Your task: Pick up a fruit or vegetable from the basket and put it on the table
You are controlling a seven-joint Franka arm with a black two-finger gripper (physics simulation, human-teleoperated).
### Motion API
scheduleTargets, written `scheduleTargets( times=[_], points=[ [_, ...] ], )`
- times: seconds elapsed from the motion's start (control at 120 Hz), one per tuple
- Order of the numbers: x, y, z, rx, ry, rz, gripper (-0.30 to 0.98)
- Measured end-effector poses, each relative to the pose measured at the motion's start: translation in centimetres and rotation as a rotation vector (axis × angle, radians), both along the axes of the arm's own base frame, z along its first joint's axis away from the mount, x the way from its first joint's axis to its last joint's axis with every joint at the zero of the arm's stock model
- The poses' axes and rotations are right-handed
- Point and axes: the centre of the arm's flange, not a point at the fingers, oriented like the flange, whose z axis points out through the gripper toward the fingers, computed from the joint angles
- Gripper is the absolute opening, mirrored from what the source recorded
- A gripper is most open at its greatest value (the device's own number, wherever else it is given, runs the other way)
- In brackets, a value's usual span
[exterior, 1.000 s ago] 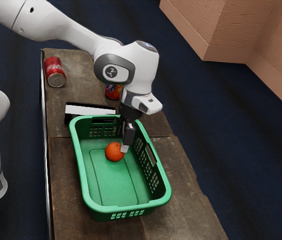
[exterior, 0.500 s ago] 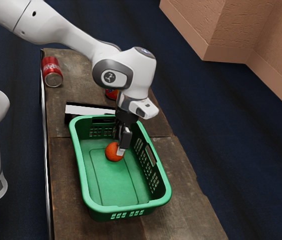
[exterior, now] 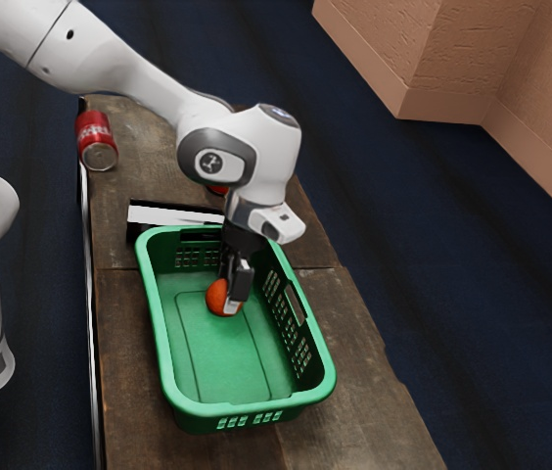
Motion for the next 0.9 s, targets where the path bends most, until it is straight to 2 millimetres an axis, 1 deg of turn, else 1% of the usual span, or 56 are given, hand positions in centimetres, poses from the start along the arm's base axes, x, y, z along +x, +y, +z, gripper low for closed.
scheduleTargets(
  times=[0.05, 0.142, 0.217, 0.342, 0.383, 0.433, 0.5, 0.55, 0.65, 0.717, 0.783, 0.833, 0.858, 0.9],
  points=[
    [0.0, 0.0, -0.1, 0.000, 0.000, 0.001, 0.69],
    [-0.1, -0.2, -1.0, -0.003, 0.011, 0.005, 0.69],
    [-0.1, -0.2, -1.2, -0.007, 0.010, 0.010, 0.68],
    [0.0, -0.3, -1.2, -0.012, 0.005, 0.015, 0.43],
    [0.0, -0.3, -1.2, -0.012, 0.003, 0.017, 0.36],
    [0.0, -0.3, -1.1, -0.011, 0.000, 0.018, 0.32],
    [0.1, -0.3, -1.0, -0.009, -0.005, 0.020, 0.29],
    [0.4, -0.5, -0.3, -0.008, -0.023, 0.019, 0.27],
    [1.3, -1.9, 2.5, 0.000, -0.081, -0.007, 0.25],
    [2.0, -2.3, 5.1, 0.007, -0.124, -0.017, 0.24],
    [3.2, -2.3, 9.5, 0.020, -0.185, -0.027, 0.21],
    [4.1, -1.4, 14.2, 0.036, -0.239, -0.017, 0.20],
    [4.6, -0.1, 16.8, 0.046, -0.263, 0.005, 0.19],
    [5.4, 3.2, 20.1, 0.070, -0.288, 0.062, 0.20]
  ],
)
